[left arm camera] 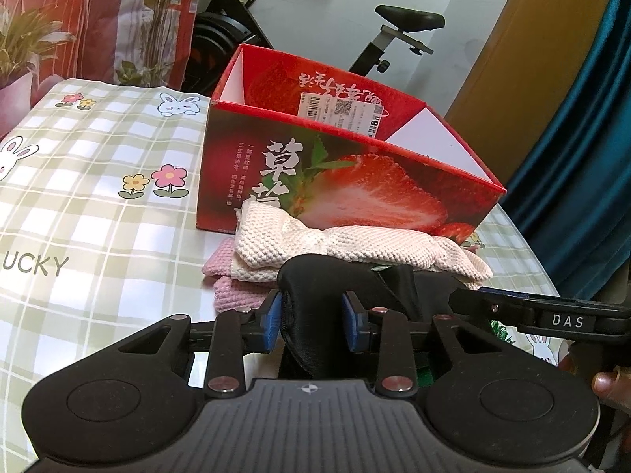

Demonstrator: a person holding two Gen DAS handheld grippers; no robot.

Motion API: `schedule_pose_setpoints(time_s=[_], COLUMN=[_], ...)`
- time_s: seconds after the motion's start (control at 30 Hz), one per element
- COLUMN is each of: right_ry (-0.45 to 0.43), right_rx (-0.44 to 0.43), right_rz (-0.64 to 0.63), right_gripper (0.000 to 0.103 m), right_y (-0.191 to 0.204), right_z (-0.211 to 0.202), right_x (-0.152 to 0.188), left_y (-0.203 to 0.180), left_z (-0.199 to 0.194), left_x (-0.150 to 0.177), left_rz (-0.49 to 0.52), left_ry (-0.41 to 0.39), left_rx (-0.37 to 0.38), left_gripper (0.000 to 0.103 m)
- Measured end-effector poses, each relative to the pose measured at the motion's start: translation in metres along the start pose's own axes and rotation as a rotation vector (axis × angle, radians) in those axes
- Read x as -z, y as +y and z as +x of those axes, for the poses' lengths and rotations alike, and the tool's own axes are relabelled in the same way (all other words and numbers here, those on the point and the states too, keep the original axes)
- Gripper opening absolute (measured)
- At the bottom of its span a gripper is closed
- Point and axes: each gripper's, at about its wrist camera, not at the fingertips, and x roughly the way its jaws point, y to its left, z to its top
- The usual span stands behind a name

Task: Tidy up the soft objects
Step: 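Pull the black cloth out from under the towels with the left gripper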

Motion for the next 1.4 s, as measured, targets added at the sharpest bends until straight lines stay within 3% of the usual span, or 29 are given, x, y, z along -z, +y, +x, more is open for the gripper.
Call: schedule_pose_setpoints(time_s=[0.63,0.8,0.97,1.23,1.3,1.33,1.4], right_ry=[0.009,0.012,0.019,0.015,0.018,0.019,0.019], right_rx=[-0.011,-0.017,-0.017,-0.011,-0.014,-0.013,-0.014], right_rz=[0.017,0.022,0.019,0.020,0.022,0.020,0.018], right_gripper=[0.067,0.068,0.069,0.070,0.071,0.072,0.072], right_y=[-0.004,-0.005,-0.005,-0.007,-0.007,-0.007,-0.007], right_z=[0.001,0.003,0.007,0.001,0.002,0.003,0.003], right_x=[0.004,0.007,0.009,0.012,0.013,0.013,0.014], left_y=[0.010,0.018,0.026,0.024,0.022,0.021,0.023], left_z=[-0.001,0.003,0.014,0.031,0.030,0.028,0.024], left_x=[0.004,0.007,0.012,0.015,0.015,0.015,0.014], left_rz=[-0.035,-0.067,-0.119,-0.161,-0.146,-0.136,-0.128], left_ry=[0.012,0.029,0.064,0.094,0.080,0.071,0.055], left_rx=[0.005,0.017,0.054,0.128,0.117,0.107,0.077], left_gripper=[0.040,0.056,0.056,0.067,0.061,0.045,0.031])
